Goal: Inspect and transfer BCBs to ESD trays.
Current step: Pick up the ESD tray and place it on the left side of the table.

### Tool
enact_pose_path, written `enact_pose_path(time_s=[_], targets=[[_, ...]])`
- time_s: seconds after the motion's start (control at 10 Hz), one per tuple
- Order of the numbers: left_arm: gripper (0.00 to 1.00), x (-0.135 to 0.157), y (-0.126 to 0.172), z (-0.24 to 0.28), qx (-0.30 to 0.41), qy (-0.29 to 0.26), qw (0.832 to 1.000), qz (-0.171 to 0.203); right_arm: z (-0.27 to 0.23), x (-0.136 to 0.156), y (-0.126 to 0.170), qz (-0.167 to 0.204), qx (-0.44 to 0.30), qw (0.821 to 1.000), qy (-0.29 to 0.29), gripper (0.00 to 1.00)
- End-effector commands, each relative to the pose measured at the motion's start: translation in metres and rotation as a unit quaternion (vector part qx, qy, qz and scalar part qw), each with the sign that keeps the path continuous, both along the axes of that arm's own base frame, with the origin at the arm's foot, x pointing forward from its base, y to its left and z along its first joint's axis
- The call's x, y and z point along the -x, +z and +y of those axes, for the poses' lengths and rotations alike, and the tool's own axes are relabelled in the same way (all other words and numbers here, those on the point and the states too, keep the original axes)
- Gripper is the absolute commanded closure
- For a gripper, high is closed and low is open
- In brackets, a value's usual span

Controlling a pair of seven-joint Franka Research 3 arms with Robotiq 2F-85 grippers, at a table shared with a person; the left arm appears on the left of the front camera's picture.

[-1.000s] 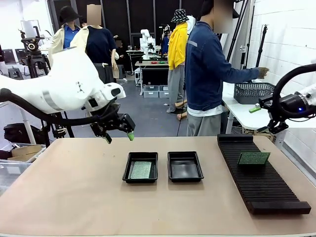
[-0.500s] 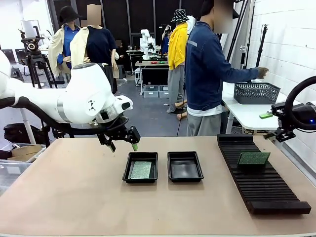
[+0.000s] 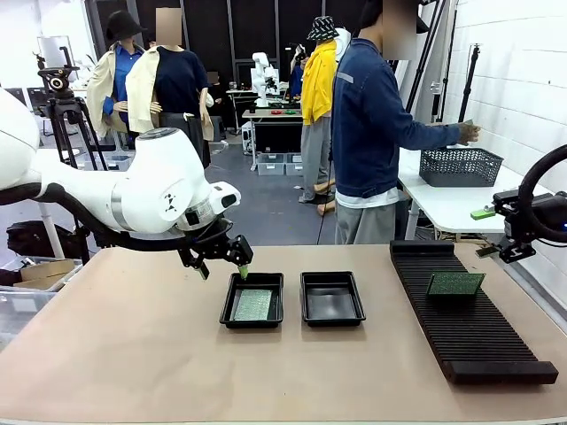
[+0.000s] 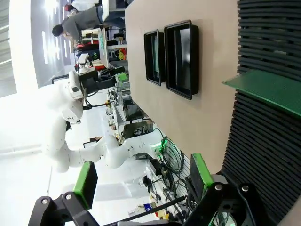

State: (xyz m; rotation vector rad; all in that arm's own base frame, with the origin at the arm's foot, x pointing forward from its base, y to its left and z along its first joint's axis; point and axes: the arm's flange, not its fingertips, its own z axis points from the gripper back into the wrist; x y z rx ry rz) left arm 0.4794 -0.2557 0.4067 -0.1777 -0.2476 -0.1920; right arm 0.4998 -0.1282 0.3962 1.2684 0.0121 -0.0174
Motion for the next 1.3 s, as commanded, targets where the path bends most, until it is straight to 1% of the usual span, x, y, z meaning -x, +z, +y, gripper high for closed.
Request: enact_pose_path(time_s=[0.0,0.1,0.3,0.7,1.0,1.2], targets=[[0.00,-0.005,-0.008,-0.007,-0.019,0.018,1.000,-0.012,0.001,-0.006,-0.001,-0.001,0.002,1.000,0.004,0.00],[0.00,-0.006,-0.014,-0.007,-0.028,0.026,0.999,-0.006,0.001,-0.006,-0.001,-0.001,0.002,1.000,0.004,0.00],[0.00,-0.008,-0.029,-0.005,-0.032,0.026,0.999,0.018,0.001,-0.006,-0.001,-0.001,0.002,1.000,0.004,0.00],[0.00,-0.029,-0.061,-0.003,-0.017,0.030,0.998,0.055,0.001,-0.006,-0.001,-0.001,0.002,1.000,0.004,0.00],[0.00,-0.042,-0.073,-0.004,-0.022,0.035,0.998,0.057,0.001,-0.006,-0.001,-0.001,0.002,1.000,0.004,0.00],[0.00,-0.048,-0.080,-0.005,-0.027,0.043,0.997,0.064,0.001,-0.006,-0.001,-0.001,0.002,1.000,0.004,0.00]])
